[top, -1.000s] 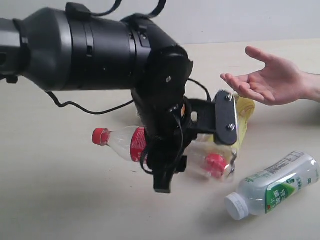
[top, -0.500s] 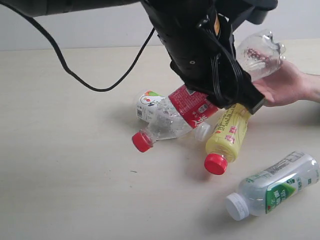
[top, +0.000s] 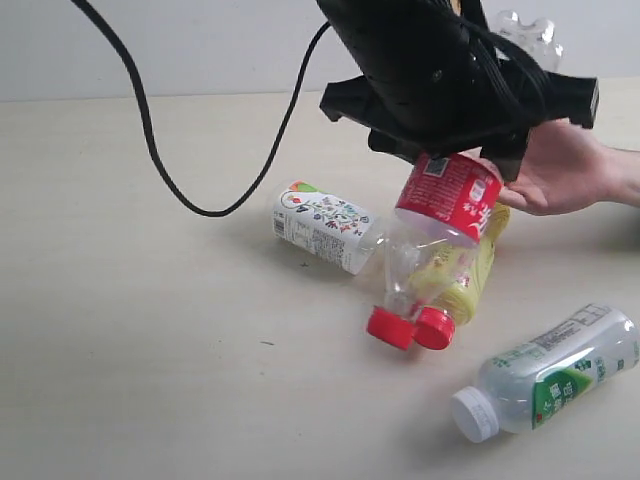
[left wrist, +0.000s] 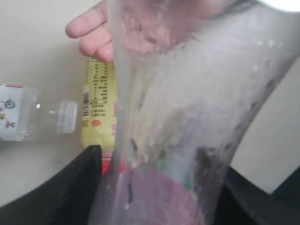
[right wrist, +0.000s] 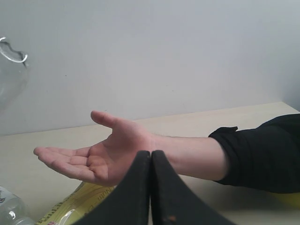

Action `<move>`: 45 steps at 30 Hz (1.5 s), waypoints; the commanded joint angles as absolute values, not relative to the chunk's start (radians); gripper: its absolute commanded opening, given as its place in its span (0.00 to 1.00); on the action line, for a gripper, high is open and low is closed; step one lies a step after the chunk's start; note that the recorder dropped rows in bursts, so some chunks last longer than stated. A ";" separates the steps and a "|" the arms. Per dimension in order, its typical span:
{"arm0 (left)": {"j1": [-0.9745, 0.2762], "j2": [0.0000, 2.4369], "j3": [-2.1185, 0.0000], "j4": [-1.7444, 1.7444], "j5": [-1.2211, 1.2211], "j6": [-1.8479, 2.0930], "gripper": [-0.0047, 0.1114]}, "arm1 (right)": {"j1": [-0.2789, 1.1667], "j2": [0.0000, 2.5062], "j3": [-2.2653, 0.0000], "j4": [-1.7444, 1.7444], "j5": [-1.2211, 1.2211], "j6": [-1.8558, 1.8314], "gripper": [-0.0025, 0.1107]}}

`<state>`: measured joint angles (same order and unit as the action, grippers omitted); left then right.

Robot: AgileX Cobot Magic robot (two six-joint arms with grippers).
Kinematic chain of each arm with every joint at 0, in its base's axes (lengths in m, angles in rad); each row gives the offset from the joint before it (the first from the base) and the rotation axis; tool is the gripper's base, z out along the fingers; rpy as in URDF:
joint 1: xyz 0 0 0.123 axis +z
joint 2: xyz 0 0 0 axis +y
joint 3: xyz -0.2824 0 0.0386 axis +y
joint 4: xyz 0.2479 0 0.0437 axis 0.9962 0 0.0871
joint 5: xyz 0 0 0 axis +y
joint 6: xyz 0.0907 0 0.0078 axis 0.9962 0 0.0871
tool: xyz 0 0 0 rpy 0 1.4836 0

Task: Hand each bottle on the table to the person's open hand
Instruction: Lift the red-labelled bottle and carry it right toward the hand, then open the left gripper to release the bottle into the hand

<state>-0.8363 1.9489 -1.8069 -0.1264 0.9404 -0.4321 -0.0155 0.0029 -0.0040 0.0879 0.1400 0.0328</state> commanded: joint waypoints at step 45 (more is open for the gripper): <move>-0.717 2.329 -2.049 -0.620 0.416 -0.347 0.20 | -0.013 0.000 0.000 0.082 0.132 0.032 0.02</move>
